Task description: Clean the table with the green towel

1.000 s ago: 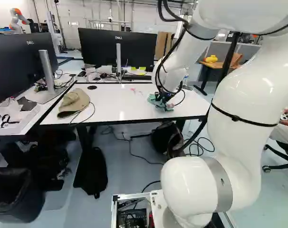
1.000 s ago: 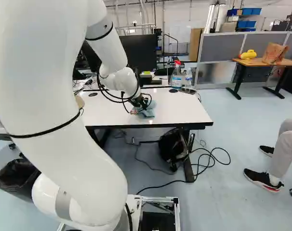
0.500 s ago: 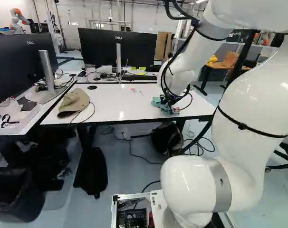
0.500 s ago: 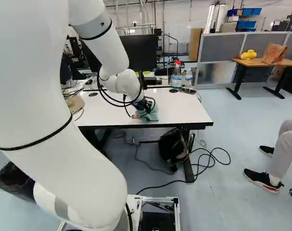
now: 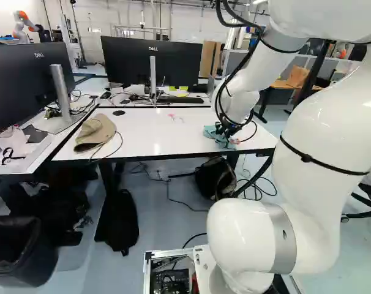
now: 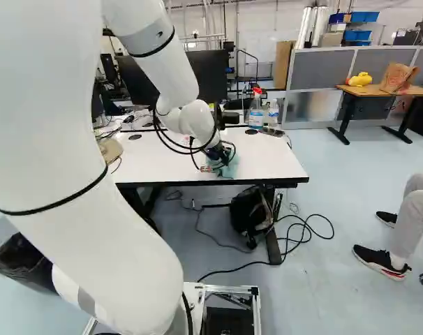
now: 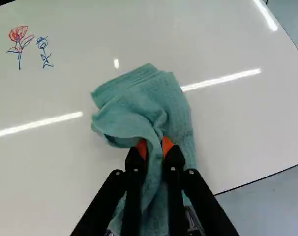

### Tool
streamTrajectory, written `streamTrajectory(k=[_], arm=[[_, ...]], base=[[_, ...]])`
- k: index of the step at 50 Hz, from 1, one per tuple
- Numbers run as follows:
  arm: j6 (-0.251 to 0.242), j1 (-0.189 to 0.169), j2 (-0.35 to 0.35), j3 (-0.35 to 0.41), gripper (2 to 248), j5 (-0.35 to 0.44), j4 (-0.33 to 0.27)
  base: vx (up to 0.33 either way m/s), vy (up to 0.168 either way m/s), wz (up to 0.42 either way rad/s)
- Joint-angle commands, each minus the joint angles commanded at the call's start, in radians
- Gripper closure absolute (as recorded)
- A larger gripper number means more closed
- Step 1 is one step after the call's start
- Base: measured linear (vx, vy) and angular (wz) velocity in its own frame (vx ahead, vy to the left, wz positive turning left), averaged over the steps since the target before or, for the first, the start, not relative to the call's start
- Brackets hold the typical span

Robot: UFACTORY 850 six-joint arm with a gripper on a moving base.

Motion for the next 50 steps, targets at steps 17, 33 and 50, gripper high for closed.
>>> streamTrajectory(k=[17, 33, 50], arm=[[0.000, -0.057, -0.042, -0.045, 195, 0.000, 0.000], [0.000, -0.100, -0.104, -0.114, 195, 0.000, 0.000], [0.000, -0.114, -0.176, -0.198, 195, 0.000, 0.000]], base=[[0.000, 0.000, 0.000], [0.000, 0.000, 0.000], [0.000, 0.000, 0.000]])
